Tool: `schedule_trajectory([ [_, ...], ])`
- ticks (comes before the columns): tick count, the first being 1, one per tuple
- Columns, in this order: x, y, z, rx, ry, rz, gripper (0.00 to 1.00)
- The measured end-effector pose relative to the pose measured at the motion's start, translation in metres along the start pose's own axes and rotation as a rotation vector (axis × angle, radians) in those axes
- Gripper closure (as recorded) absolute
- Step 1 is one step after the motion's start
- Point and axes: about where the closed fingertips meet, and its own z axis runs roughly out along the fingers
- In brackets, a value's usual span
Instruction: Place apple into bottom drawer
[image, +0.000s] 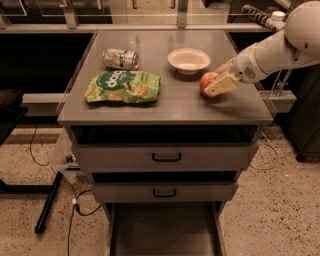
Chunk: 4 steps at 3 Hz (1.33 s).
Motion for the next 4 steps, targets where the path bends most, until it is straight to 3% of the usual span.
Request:
schedule_trajectory([
  [1, 0.0, 0.0, 0.0, 0.0, 0.0, 0.0, 1.0],
  [3, 0.007, 0.012, -0.005, -0.013, 0.002, -0.016, 1.0],
  [4, 0.011, 0.034, -0.031, -0.007, -0.041, -0.047, 1.0],
])
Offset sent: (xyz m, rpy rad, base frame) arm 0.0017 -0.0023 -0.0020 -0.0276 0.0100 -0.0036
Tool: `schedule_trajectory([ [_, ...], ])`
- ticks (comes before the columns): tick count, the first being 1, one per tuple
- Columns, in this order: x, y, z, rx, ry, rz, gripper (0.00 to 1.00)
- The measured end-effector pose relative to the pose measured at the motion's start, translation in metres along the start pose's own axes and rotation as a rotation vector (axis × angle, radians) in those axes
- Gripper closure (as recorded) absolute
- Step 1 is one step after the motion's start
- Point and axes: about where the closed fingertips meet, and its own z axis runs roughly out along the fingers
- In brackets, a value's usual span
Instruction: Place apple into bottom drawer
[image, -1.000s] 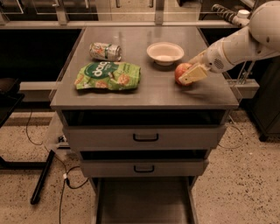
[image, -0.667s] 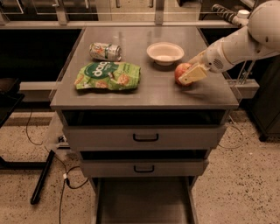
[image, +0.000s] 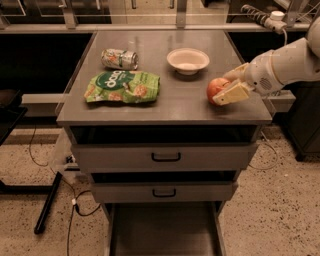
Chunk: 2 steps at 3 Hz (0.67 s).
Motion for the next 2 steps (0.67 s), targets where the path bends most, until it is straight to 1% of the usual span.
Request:
schedule_trajectory([
  [1, 0.008, 0.03, -0.04, 0.02, -0.045, -0.04, 1.0],
  [2, 0.025, 0.063, -0.077, 0.048, -0.075, -0.07, 1.0],
])
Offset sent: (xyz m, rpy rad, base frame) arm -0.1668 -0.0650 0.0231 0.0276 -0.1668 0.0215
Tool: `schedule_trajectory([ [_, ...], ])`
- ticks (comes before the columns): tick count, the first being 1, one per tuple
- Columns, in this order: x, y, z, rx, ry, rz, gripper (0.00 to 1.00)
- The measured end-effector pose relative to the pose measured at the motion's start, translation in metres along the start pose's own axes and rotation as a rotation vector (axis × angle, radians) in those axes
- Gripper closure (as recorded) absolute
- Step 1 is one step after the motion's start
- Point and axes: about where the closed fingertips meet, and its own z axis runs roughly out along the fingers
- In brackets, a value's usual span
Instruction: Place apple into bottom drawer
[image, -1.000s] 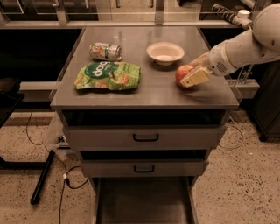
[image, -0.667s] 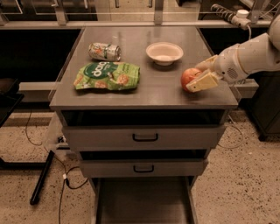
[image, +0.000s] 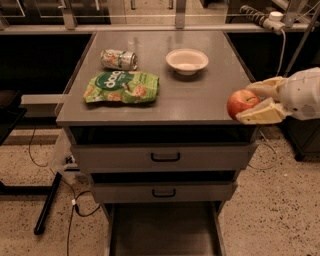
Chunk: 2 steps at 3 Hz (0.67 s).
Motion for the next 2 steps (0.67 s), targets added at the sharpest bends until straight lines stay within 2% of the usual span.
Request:
schedule_trajectory([
  [1, 0.027, 0.043, -0.021, 0.024, 0.003, -0.012, 1.0],
  [2, 0.068, 0.089, -0.003, -0.018, 0.041, 0.035, 1.0],
])
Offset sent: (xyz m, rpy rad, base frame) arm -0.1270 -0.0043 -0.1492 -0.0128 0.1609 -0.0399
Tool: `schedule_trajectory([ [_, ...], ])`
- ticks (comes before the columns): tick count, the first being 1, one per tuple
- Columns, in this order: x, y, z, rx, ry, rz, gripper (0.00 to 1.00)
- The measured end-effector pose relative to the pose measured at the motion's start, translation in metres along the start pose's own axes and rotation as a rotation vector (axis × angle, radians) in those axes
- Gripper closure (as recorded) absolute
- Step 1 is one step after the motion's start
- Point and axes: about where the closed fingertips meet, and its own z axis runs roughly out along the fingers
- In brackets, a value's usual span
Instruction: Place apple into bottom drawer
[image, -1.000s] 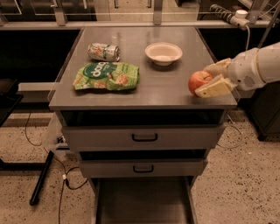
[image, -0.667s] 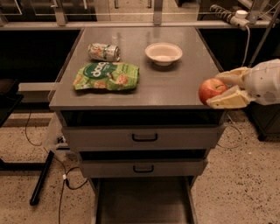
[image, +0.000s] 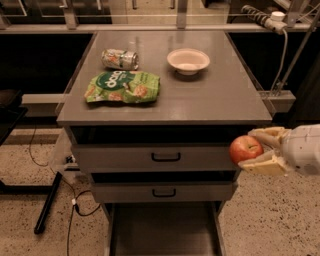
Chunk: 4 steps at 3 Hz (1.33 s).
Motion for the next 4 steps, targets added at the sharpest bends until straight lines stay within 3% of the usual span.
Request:
schedule_trajectory([
  [1, 0.034, 0.032, 0.031, -0.062, 0.037, 0.045, 1.0],
  [3, 0.039, 0.036, 0.045, -0.085, 0.041, 0.064, 1.0],
  [4, 0.07, 0.061, 0.105, -0.159, 0.057, 0.127, 1.0],
])
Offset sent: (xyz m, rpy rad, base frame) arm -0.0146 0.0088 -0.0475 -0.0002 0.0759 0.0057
